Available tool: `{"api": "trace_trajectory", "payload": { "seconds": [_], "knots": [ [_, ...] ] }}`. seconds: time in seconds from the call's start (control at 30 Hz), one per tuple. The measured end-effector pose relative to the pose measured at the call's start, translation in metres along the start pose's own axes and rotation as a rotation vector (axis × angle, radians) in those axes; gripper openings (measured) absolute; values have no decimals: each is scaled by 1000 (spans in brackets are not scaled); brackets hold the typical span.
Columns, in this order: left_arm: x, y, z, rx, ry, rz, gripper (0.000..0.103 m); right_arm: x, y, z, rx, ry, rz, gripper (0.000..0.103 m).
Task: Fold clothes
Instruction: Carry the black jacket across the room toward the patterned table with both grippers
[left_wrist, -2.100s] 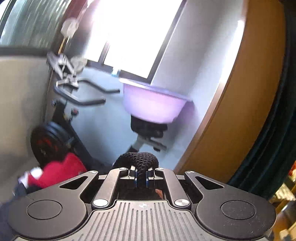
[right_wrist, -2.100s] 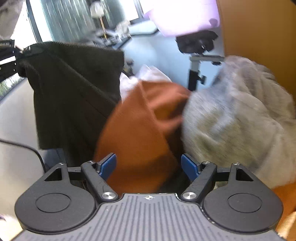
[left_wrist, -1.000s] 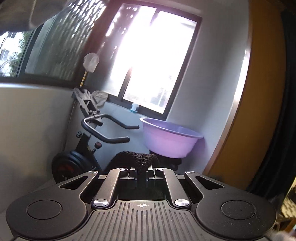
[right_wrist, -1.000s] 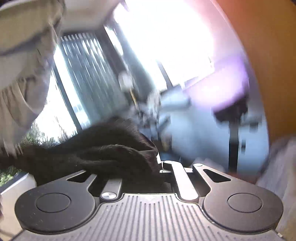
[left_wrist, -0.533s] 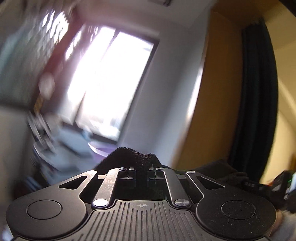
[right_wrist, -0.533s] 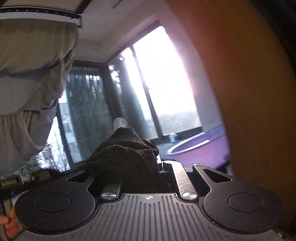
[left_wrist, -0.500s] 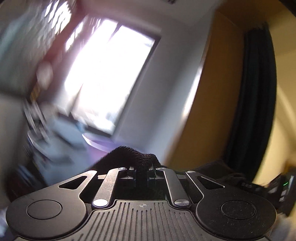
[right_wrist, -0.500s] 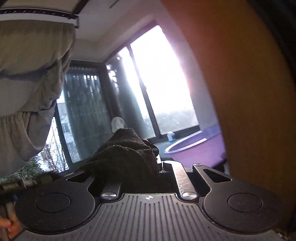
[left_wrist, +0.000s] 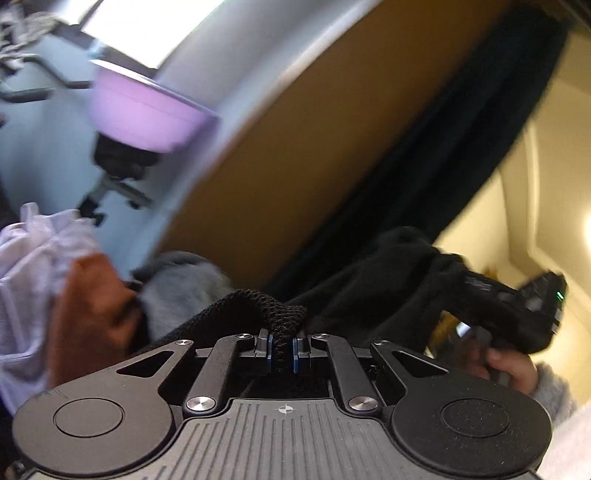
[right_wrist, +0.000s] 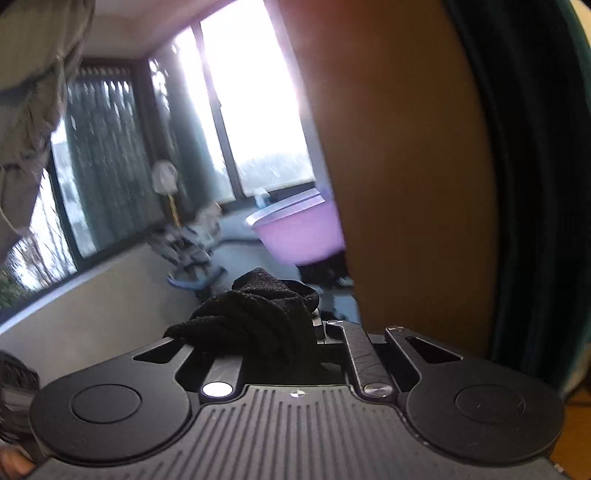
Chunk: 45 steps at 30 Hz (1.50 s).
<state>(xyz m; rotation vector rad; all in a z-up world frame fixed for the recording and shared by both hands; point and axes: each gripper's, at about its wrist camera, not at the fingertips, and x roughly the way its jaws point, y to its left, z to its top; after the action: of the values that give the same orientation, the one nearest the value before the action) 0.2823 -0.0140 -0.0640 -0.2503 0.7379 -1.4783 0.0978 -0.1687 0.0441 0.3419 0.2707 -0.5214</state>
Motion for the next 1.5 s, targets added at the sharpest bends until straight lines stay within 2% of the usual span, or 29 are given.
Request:
{"api": "trace_trajectory", "payload": {
  "seconds": [0.1, 0.13, 0.27, 0.3, 0.37, 0.5, 0.67, 0.8, 0.93, 1.03, 1.13, 1.2, 1.33, 1.43, 1.5],
  "knots": [
    [28, -33, -9, 28, 5, 17, 8, -2, -18, -10, -6, 61, -27, 10],
    [39, -44, -14, 23, 4, 26, 8, -10, -28, -12, 3, 52, -7, 10],
    [82, -96, -57, -134, 5, 80, 8, -53, -78, -26, 76, -5, 103, 10],
    [92, -113, -70, -146, 6, 103, 8, -67, -95, -31, 92, -9, 114, 10],
    [118, -151, -92, -126, 21, 139, 8, -95, -131, -40, 108, -13, 119, 10],
    [176, -237, -135, -43, 83, 96, 8, -162, -220, -55, 178, -85, 130, 10],
    [239, -322, -169, -2, 158, -16, 8, -235, -299, -46, 219, -132, 13, 10],
    [292, -366, -192, 26, 204, -114, 8, -281, -340, -45, 202, -149, -83, 10],
    [347, -414, -227, 70, 320, -229, 8, -315, -375, -45, 219, -136, -228, 10],
    [382, -435, -248, 54, 360, -278, 8, -339, -399, -45, 224, -137, -314, 10],
    [427, -447, -265, 39, 398, -286, 8, -363, -423, -46, 228, -138, -400, 10],
    [458, -457, -271, 44, 427, -286, 8, -365, -447, -44, 262, -148, -426, 10],
    [523, -473, -261, 72, 451, -277, 8, -368, -496, -40, 331, -167, -473, 10],
    [576, -482, -250, 87, 462, -264, 8, -346, -540, -29, 353, -161, -469, 10],
    [615, -483, -240, 72, 474, -236, 8, -326, -566, -15, 348, -126, -462, 10]
  ]
}}
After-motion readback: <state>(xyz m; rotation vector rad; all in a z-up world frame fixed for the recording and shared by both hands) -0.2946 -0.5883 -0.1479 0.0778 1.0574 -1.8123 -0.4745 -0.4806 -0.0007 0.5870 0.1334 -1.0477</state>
